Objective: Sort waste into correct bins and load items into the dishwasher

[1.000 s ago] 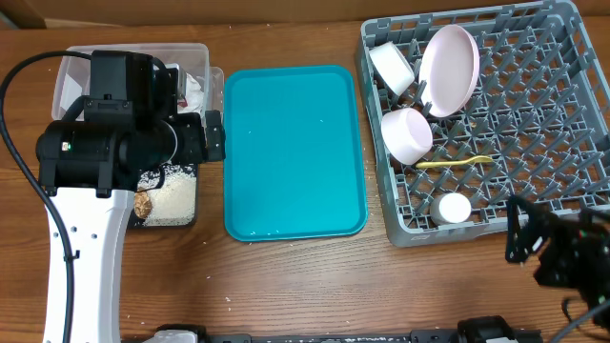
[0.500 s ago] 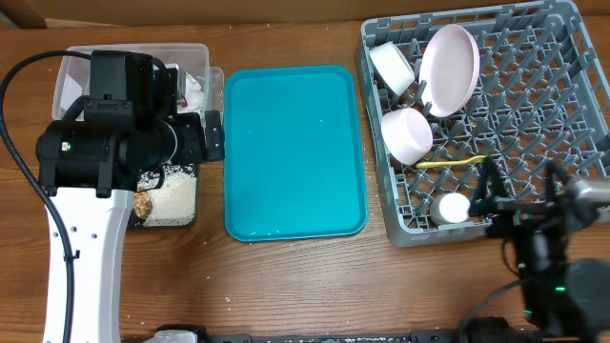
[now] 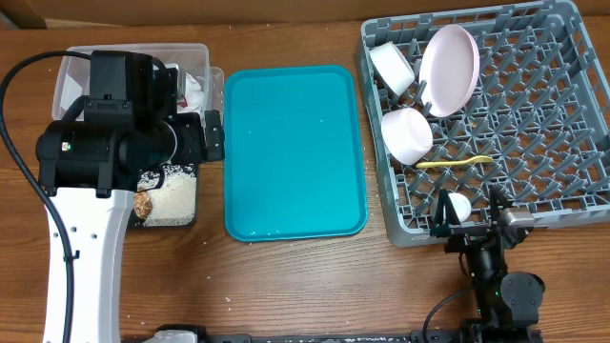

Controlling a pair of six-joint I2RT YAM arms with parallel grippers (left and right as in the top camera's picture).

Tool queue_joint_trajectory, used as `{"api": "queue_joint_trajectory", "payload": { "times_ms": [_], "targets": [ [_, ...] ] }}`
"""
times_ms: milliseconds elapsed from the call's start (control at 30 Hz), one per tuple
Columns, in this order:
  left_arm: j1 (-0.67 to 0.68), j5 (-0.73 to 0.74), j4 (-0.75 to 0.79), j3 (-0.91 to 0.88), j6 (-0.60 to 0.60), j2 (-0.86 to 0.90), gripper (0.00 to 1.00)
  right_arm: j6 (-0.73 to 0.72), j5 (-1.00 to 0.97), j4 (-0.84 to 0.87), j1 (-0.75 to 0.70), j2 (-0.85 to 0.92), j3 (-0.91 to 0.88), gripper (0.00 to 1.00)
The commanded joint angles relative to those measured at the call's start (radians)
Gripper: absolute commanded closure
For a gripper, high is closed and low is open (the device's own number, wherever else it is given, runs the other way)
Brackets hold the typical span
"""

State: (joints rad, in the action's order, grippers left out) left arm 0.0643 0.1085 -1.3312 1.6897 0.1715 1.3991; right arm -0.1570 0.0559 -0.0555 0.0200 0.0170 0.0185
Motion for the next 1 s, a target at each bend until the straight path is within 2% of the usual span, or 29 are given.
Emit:
{"api": "queue_joint_trajectory", "payload": {
  "times_ms": [0, 800, 967],
  "targets": [
    [0.002, -0.004, 0.002, 0.014, -0.026, 0.006, 0.00, 0.001, 0.014, -0.017, -0.005, -0.015, -0.011, 0.00],
    [0.006, -0.008, 0.002, 0.014, -0.027, 0.006, 0.00, 0.001, 0.020, -0.021, -0.005, -0.014, -0.011, 0.00],
    [0.038, -0.143, 0.034, -0.005, -0.056, -0.069, 0.00, 0.001, 0.021, -0.021, -0.005, -0.014, -0.011, 0.00]
  ]
}}
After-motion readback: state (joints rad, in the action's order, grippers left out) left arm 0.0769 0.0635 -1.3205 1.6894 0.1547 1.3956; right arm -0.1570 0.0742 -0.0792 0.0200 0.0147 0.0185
